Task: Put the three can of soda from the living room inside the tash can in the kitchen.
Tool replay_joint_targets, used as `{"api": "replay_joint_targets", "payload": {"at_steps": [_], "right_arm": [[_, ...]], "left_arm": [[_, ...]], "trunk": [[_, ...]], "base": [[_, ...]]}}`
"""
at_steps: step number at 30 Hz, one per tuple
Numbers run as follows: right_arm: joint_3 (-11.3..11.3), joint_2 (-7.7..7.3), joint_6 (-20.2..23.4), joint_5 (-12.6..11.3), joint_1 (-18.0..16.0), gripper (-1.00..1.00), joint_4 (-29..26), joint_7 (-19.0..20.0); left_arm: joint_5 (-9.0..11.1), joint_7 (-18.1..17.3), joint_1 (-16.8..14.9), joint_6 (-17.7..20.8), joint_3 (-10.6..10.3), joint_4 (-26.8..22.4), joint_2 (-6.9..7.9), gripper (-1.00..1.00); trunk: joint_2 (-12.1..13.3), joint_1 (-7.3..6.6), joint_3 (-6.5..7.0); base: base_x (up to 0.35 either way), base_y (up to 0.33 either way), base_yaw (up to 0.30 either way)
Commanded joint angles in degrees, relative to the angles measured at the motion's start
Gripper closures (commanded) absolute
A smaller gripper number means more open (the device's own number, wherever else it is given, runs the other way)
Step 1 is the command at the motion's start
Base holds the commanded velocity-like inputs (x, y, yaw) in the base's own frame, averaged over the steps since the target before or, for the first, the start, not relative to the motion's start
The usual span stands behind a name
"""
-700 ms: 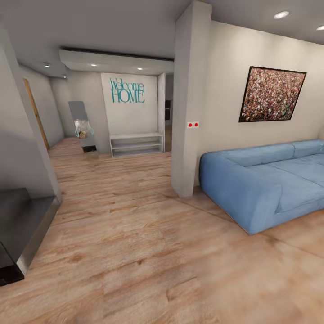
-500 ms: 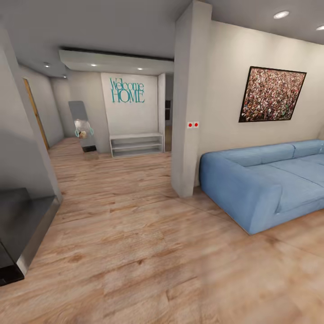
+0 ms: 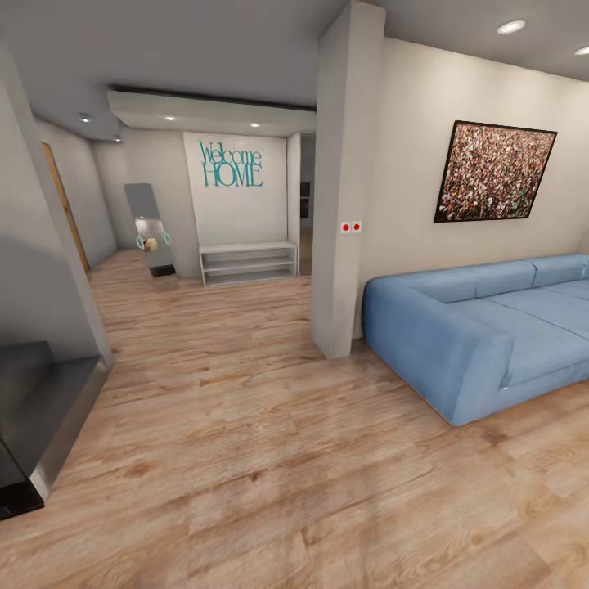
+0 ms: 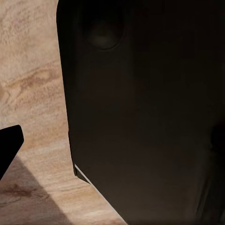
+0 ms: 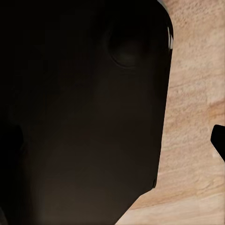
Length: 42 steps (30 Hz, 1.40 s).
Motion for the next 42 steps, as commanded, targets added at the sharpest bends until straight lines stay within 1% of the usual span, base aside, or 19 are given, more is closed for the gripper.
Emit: {"api": "replay_joint_targets", "payload": {"at_steps": [1, 4, 8, 15, 16, 17, 22, 26, 27, 28, 29, 32, 33, 35, 36, 38, 40, 42], "right_arm": [[0.0, 0.00, 0.0, 0.0, 0.0, -1.00, 0.0, 0.0], [0.0, 0.00, 0.0, 0.0, 0.0, -1.00, 0.0, 0.0], [0.8, -1.30, -1.3, 0.2, -1.3, -1.00, -1.3, 0.8], [1.1, -3.55, -3.5, 0.2, -3.6, -1.00, -3.6, 3.0], [1.1, -6.39, -12.5, 0.2, -6.1, -1.00, -27.4, 5.3], [1.1, -6.44, -12.7, 0.2, -6.2, -1.00, -29.9, 5.6], [1.1, -6.49, -12.7, 0.2, -6.4, -1.00, -36.7, 6.0], [1.1, -6.56, -12.6, 0.2, -6.5, -1.00, -42.0, 6.1], [1.0, -6.41, -12.0, 0.1, -6.3, -1.00, -52.6, 6.0], [1.0, -6.34, -11.8, 0.0, -6.2, -1.00, -54.9, 6.0], [0.9, -6.39, -10.9, 0.0, -5.7, -1.00, -59.4, 6.0], [0.8, -6.40, -9.7, -0.2, -3.9, -1.00, -64.6, 6.0], [0.7, -6.39, -9.3, -0.2, -2.1, -1.00, -67.3, 5.9], [0.6, -6.37, -9.2, -0.3, -0.4, -1.00, -69.8, 5.9], [0.5, -6.39, -9.1, -0.3, 1.3, -1.00, -72.2, 5.7], [0.2, -6.43, -9.2, -0.4, 3.1, -1.00, -74.1, 5.8], [-0.5, -6.51, -9.3, -0.5, 5.1, -1.00, -75.3, 5.8], [-2.8, -6.65, -10.1, -0.6, 8.2, -1.00, -76.2, 6.0]], "left_arm": [[0.0, 0.0, 0.0, 0.0, 0.0, 0.0, 0.00, -1.00], [0.0, 0.0, 0.0, 0.0, 0.0, 0.0, 0.02, -1.00], [0.1, -0.3, -1.3, 0.7, -0.1, -1.3, 0.18, -1.00], [0.1, -0.4, -3.6, 2.9, -0.4, -3.6, 0.12, -1.00], [0.1, -0.4, -6.8, 7.2, -0.4, -40.8, 0.11, -1.00], [0.1, -0.4, -6.9, 8.1, -0.5, -45.1, 0.10, -1.00], [0.1, -0.3, -7.0, 9.2, -0.5, -55.7, 0.06, -1.00], [0.1, -0.3, -6.9, 9.6, -0.5, -62.9, 0.02, -1.00], [0.1, -0.3, -6.4, 9.7, -0.4, -73.0, 0.19, -1.00], [0.1, -0.3, -6.3, 9.5, -0.3, -74.4, 0.27, -1.00], [0.1, -0.3, -6.1, 9.3, -0.3, -76.8, 0.41, -1.00], [0.1, -0.4, -5.3, 9.1, -0.3, -80.1, 0.55, -1.00], [0.1, -0.6, -3.9, 9.0, -0.2, -81.9, 0.60, -1.00], [0.1, -1.1, -1.8, 8.7, -0.2, -83.4, 0.64, -1.00], [0.1, -1.8, 0.4, 7.8, -0.2, -84.3, 0.66, -1.00], [0.2, -2.7, 2.3, 6.3, -0.2, -84.9, 0.67, -1.00], [0.1, -3.6, 3.6, 4.5, -0.2, -85.3, 0.68, -1.00], [0.1, -5.2, 5.0, 1.2, -0.2, -85.7, 0.69, -1.00]], "trunk": [[0.0, 0.00, 0.00], [0.0, 0.00, 0.00], [0.0, 0.00, 0.00], [0.0, 0.00, 0.00], [0.0, 0.00, 0.00], [0.0, 0.00, 0.00], [0.0, 0.00, 0.00], [0.0, 0.00, 0.00], [0.0, 0.00, 0.00], [0.0, 0.00, 0.00], [0.0, 0.00, 0.00], [0.0, 0.00, 0.00], [0.0, 0.00, 0.00], [0.0, 0.00, 0.00], [0.0, 0.00, 0.00], [0.0, 0.00, 0.00], [0.0, 0.00, 0.00], [0.0, 0.00, 0.00]], "base": [[0.000, 0.000, 0.000], [0.000, 0.000, 0.000], [0.000, 0.000, 0.000], [0.000, 0.000, 0.000], [0.000, 0.000, 0.000], [0.000, 0.000, 0.000], [0.000, 0.000, 0.000], [0.000, 0.000, 0.000], [0.000, 0.000, 0.000], [0.000, 0.000, 0.000], [0.000, 0.000, 0.000], [0.000, 0.000, 0.000], [0.000, 0.000, 0.000], [0.000, 0.000, 0.000], [0.000, 0.000, 0.000], [0.000, 0.000, 0.000], [0.000, 0.000, 0.000], [0.000, 0.000, 0.000]]}}
